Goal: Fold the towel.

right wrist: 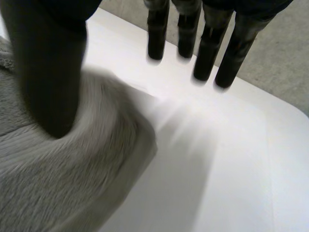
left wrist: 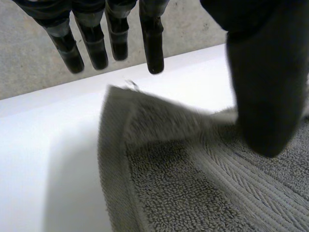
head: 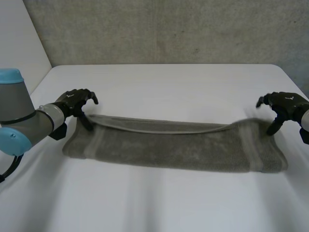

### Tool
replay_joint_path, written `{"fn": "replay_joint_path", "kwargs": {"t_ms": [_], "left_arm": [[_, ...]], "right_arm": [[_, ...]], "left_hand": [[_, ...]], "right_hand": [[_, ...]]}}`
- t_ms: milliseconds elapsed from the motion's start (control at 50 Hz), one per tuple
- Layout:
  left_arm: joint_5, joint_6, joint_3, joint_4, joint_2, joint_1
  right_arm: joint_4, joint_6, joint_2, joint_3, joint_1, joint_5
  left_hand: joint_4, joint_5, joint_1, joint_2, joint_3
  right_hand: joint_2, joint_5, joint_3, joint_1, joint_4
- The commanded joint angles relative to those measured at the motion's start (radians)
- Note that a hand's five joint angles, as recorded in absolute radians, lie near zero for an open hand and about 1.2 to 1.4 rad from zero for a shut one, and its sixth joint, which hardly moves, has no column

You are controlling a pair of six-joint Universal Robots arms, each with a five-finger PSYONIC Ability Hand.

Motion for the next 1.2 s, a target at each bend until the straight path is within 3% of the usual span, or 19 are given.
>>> {"fn": "replay_joint_path", "kwargs": {"t_ms": [20, 260, 380, 420, 540, 760, 980, 1020, 1040, 1060, 1080, 1100, 1200], "left_arm": [[-0.021, 0.000, 0.014, 0.000, 0.006, -0.004], [-0.018, 0.014, -0.043, -0.009, 0.132, 0.007], [-0.015, 0.046, -0.149, -0.006, 0.174, 0.011], [-0.013, 0.101, -0.213, -0.001, 0.195, 0.017], [-0.009, 0.192, -0.328, 0.026, 0.239, 0.037], [-0.008, 0.193, -0.374, 0.051, 0.258, 0.037], [-0.005, 0.190, -0.386, 0.052, 0.270, 0.037], [-0.005, 0.190, -0.386, 0.052, 0.270, 0.037], [-0.005, 0.190, -0.386, 0.052, 0.270, 0.037], [-0.005, 0.190, -0.386, 0.052, 0.270, 0.037], [-0.005, 0.190, -0.386, 0.052, 0.270, 0.037], [-0.005, 0.190, -0.386, 0.054, 0.270, 0.037], [-0.007, 0.190, -0.386, 0.052, 0.273, 0.036]], "right_arm": [[-0.026, 0.036, -0.002, -0.034, 0.015, 0.026], [-0.017, 0.036, -0.177, 0.039, 0.012, 0.021], [-0.006, 0.009, -0.296, 0.190, 0.012, 0.004], [-0.009, -0.069, -0.360, 0.298, 0.006, -0.014], [-0.014, -0.245, -0.378, 0.485, 0.003, -0.033], [-0.157, -0.286, -0.333, 0.618, -0.020, -0.028], [-0.232, -0.292, -0.284, 0.648, -0.024, -0.014], [-0.249, -0.293, -0.255, 0.644, -0.034, -0.013], [-0.249, -0.293, -0.255, 0.644, -0.034, -0.013], [-0.252, -0.293, -0.249, 0.639, -0.047, -0.010], [-0.252, -0.293, -0.249, 0.639, -0.047, -0.010], [-0.253, -0.293, -0.250, 0.636, -0.066, -0.003], [-0.252, -0.300, -0.276, 0.601, -0.158, 0.029]], "left_hand": [[-0.082, -0.056, -0.072, -0.074, -0.079], [-0.055, -0.029, -0.045, -0.048, -0.053], [-0.037, -0.012, -0.028, -0.030, -0.035], [-0.037, -0.012, -0.028, -0.030, -0.035], [-0.037, -0.012, -0.028, -0.030, -0.035], [-0.037, -0.012, -0.028, -0.030, -0.035], [-0.037, -0.012, -0.028, -0.030, -0.035], [-0.037, -0.012, -0.028, -0.030, -0.035], [-0.037, -0.012, -0.028, -0.030, -0.035], [-0.037, -0.012, -0.028, -0.030, -0.035], [-0.037, -0.012, -0.028, -0.030, -0.035], [-0.037, -0.012, -0.028, -0.030, -0.035], [-0.040, -0.014, -0.030, -0.033, -0.038]], "right_hand": [[-0.166, -0.151, -0.193, -0.190, -0.195], [-0.166, -0.151, -0.193, -0.190, -0.195], [-0.166, -0.151, -0.193, -0.190, -0.195], [-0.156, -0.141, -0.183, -0.180, -0.185], [-0.033, -0.018, -0.060, -0.057, -0.062], [0.088, 0.103, 0.061, 0.064, 0.059], [0.334, 0.349, 0.308, 0.311, 0.306], [0.573, 0.588, 0.547, 0.550, 0.545], [0.575, 0.590, 0.549, 0.552, 0.547], [0.845, 0.860, 0.819, 0.822, 0.817], [0.848, 0.863, 0.822, 0.825, 0.820], [1.053, 1.068, 1.027, 1.030, 1.025], [1.056, 1.070, 1.029, 1.032, 1.027]]}}
